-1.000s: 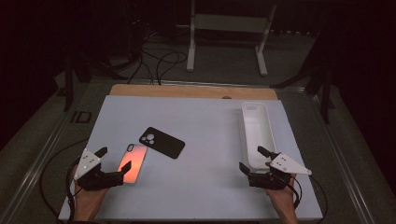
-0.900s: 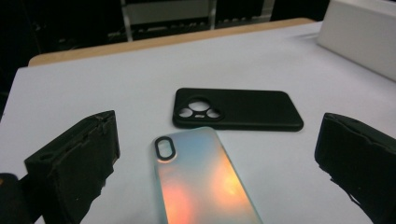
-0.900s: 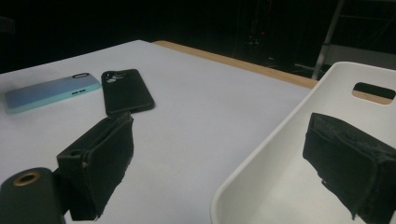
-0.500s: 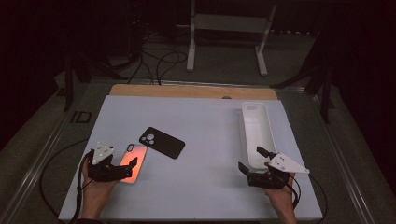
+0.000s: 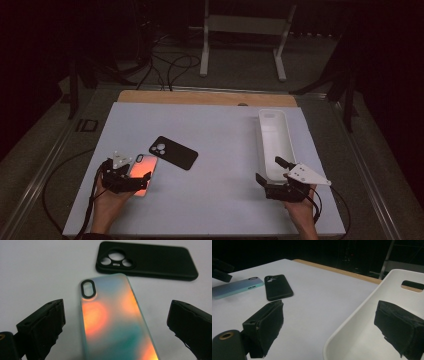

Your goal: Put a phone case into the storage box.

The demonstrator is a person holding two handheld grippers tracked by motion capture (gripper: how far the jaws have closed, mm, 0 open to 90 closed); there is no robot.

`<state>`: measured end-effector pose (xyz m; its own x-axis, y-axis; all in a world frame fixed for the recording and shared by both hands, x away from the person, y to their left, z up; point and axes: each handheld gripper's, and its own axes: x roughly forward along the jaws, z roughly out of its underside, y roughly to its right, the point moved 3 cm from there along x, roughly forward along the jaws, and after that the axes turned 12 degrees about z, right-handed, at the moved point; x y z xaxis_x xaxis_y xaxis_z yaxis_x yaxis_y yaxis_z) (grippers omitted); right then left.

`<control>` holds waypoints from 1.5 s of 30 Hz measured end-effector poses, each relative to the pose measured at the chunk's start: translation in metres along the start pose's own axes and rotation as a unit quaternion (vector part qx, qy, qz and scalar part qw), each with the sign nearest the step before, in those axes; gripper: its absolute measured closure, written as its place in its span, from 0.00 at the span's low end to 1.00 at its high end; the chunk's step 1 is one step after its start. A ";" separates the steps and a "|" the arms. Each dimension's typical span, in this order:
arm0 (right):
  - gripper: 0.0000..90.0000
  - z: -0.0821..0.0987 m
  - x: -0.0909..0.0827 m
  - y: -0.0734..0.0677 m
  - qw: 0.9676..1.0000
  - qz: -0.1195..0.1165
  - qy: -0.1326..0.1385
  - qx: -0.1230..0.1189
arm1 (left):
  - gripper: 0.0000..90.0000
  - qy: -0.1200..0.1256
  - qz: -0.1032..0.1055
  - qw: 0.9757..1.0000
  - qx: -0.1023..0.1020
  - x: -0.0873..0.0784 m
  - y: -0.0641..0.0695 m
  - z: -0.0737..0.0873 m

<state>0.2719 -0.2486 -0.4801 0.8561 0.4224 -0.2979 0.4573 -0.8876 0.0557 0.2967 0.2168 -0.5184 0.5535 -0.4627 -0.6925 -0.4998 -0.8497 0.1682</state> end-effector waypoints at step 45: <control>0.10 0.000 0.001 -0.001 1.000 0.003 -0.004 -0.002 | 0.15 -0.126 -0.015 0.991 -0.037 0.021 -0.002 0.010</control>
<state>0.2724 -0.2468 -0.4807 0.8571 0.4157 -0.3044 0.4530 -0.8895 0.0607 0.3024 0.2110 -0.5401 0.3785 -0.3667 -0.8499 -0.4304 -0.8826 0.1891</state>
